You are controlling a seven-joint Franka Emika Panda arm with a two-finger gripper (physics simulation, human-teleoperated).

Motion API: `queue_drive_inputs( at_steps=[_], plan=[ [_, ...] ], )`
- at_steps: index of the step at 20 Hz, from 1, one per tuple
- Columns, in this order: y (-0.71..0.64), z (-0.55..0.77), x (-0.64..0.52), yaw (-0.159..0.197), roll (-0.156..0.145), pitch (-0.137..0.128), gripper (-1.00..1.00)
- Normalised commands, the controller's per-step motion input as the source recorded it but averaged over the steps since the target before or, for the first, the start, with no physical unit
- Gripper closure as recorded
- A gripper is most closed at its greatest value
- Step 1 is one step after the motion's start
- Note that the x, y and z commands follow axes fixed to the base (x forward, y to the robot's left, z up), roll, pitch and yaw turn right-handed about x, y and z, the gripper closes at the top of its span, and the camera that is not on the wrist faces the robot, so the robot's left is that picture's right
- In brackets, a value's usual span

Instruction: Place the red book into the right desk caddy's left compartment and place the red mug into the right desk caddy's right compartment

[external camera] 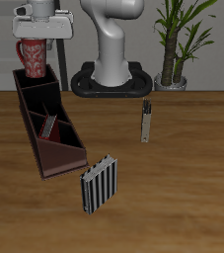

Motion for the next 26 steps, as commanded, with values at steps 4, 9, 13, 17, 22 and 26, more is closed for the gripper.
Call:
queue_drive_inputs(
  at_steps=[4,9,13,17,22,26],
  plan=[
    [-0.12,-0.12,0.03,-0.036,-0.033,0.025,1.0],
    [0.05,-0.17,0.05,-0.01,0.022,0.022,1.0],
    [0.08,-0.15,0.1,-0.023,0.013,0.025,1.0],
    [0.04,-0.11,0.07,-0.018,0.013,0.018,1.0],
    [0.0,-0.06,0.05,-0.01,0.003,0.004,1.0],
    [0.01,-0.46,0.2,-0.059,0.012,0.059,1.0]
  ],
)
